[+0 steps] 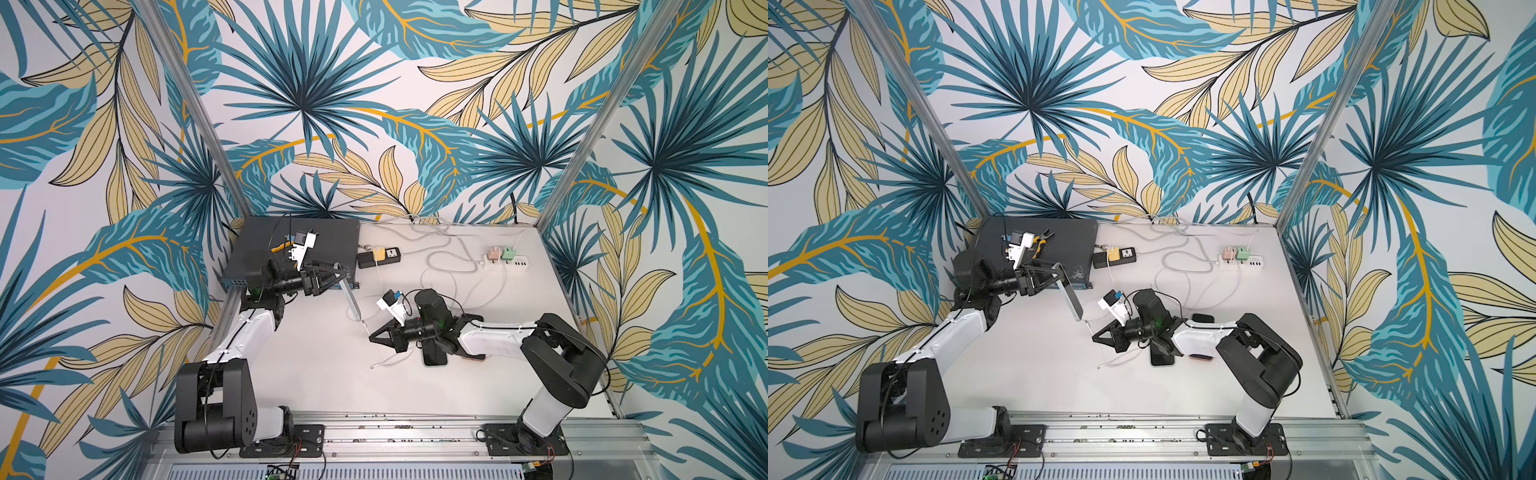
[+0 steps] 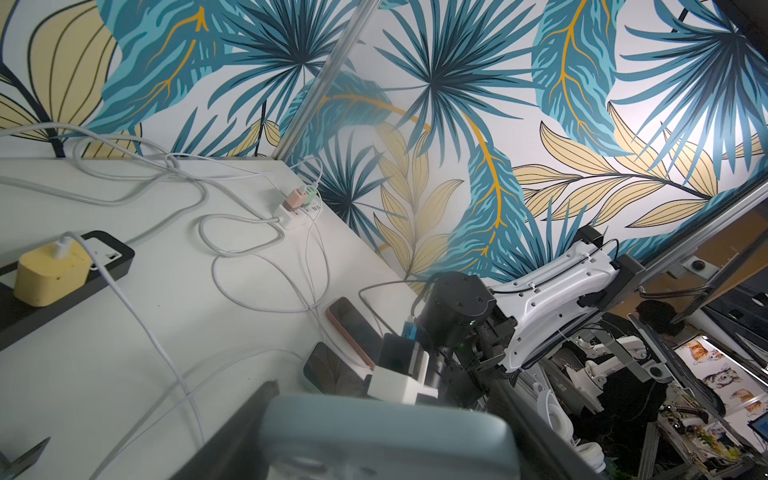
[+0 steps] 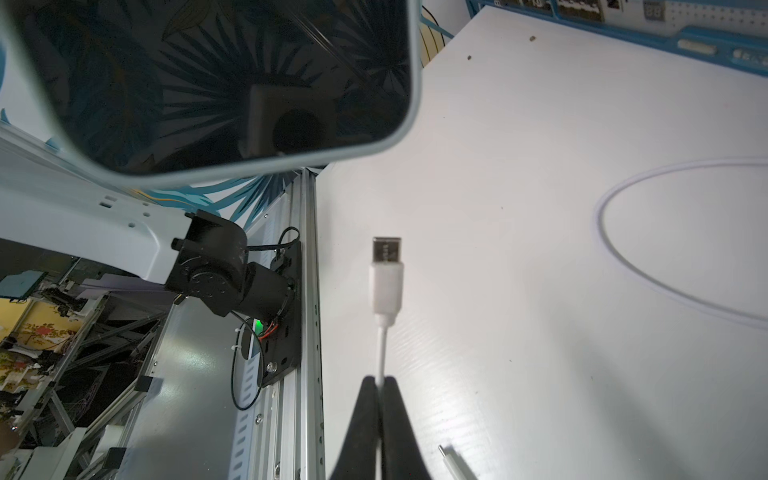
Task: Unplug the charging cable from the phone
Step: Remove the charging cable from the phone, then place the phone at the center of the board.
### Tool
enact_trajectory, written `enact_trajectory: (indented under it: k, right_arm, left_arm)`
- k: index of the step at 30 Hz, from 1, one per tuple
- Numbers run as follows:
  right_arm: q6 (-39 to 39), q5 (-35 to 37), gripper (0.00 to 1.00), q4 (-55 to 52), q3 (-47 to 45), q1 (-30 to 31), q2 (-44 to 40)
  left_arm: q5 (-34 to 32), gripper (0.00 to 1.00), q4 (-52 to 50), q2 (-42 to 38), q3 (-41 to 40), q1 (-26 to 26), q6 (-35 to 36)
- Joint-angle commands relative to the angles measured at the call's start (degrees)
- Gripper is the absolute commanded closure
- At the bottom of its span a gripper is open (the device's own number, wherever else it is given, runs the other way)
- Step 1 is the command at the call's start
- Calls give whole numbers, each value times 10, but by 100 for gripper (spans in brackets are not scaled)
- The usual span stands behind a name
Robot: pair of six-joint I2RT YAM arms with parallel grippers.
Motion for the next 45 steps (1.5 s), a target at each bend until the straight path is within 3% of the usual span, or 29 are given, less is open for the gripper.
enact_trajectory:
  k: [1,5,12,16,19,27,34,38,45]
  right_arm:
    - [11,55,96,-51,23,3,16]
    - [21,104,95,-104,56,5,37]
    - [18,124,89,-137,84,6,47]
    - [10,126,80,-147,94,6,41]
    - [5,124,70,-147,97,5,31]
    - [-32,39,25,-119,80,-3,-18]
    - [-80,-53,1,-140,110,-3,-21]
    - [-79,-84,0,-131,132,-3,-15]
    - [-77,-50,0,-147,192,-4,10]
  left_arm:
    - [9,92,43,-13,-4,6,-18]
    - [9,92,47,-13,-5,5,-20]
    - [11,92,50,-14,-5,6,-21]
    - [12,92,51,-15,-7,7,-21]
    - [12,92,53,-15,-7,7,-21]
    - [14,91,62,-18,-10,7,-28]
    - [13,91,84,-19,-13,7,-44]
    - [11,91,91,-21,-16,7,-49]
    - [11,91,101,-22,-19,6,-56]
